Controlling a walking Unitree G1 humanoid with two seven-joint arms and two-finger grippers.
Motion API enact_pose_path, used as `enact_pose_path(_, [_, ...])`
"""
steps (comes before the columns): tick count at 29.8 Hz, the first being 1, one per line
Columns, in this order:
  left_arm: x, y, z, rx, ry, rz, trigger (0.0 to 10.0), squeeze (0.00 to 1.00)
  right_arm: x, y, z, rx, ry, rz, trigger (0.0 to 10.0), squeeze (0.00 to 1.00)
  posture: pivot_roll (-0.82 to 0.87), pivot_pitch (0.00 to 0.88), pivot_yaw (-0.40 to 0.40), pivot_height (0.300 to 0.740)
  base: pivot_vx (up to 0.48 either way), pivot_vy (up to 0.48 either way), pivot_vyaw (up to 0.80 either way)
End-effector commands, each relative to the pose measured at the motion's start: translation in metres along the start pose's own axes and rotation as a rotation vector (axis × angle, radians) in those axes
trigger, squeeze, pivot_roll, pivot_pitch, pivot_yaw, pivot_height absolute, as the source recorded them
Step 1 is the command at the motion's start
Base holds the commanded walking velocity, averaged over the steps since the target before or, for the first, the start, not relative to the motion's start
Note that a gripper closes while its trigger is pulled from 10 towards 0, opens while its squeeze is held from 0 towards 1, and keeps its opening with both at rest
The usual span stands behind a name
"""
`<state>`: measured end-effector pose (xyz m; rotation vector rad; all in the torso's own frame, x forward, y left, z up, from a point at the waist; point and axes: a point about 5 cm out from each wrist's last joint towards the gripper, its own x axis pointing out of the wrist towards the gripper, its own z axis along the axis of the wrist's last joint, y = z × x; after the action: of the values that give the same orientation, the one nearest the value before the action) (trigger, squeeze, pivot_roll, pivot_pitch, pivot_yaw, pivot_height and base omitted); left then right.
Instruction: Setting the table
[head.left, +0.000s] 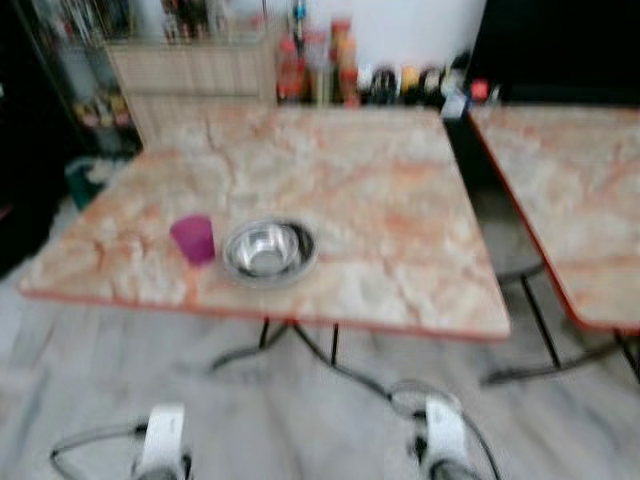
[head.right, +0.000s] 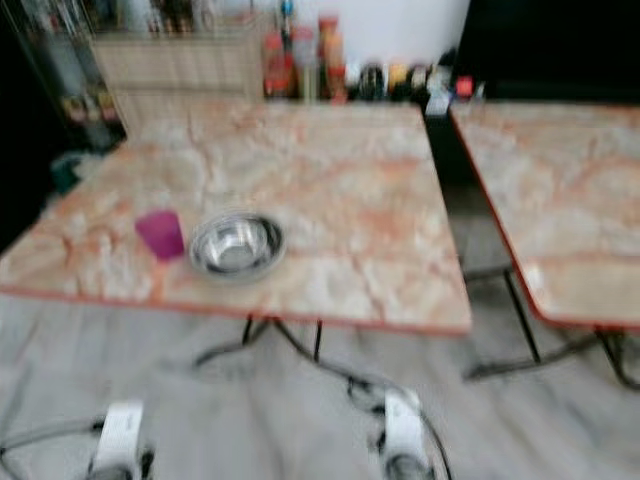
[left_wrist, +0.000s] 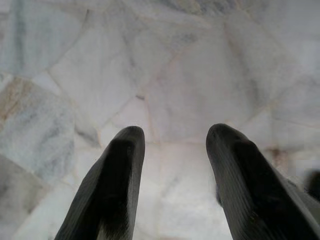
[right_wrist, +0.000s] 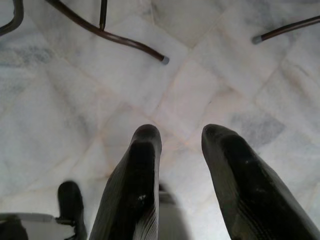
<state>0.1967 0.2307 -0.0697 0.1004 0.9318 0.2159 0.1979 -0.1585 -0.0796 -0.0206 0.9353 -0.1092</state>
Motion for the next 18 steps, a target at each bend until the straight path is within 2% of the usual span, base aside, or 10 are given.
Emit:
enact_pose_path(1, [0.0003, -0.0015, 0.0011, -0.016, 0.004, -0.001, 10.0, 0.0, 0.0006, -0.008, 0.0014, 0.001, -0.001, -0.021, 10.0, 0.0, 0.02, 0.0, 0.032, 0.74, 0.0, -0.424, 0.0])
enact_pose_path(5, [0.0002, -0.0006, 0.0004, -0.016, 0.007, 0.0, 10.0, 0.0, 0.0007, -0.0081, 0.0024, -0.011, -0.006, -0.019, 10.0, 0.0, 0.02, 0.0, 0.032, 0.74, 0.0, -0.422, 0.0])
enact_pose_path(8, [0.0001, 0.0007, -0.0006, -0.016, 0.012, 0.003, 10.0, 0.0, 0.0009, -0.0083, 0.0037, -0.043, -0.008, -0.016, 10.0, 0.0, 0.02, 0.0, 0.032, 0.74, 0.0, -0.419, 0.49])
enact_pose_path(18, [0.0003, -0.0017, 0.0002, -0.019, 0.014, -0.002, 10.0, 0.0, 0.0011, -0.0099, 0.0038, -0.012, -0.005, -0.023, 10.0, 0.0, 0.01, 0.0, 0.024, 0.74, 0.0, -0.419, 0.0])
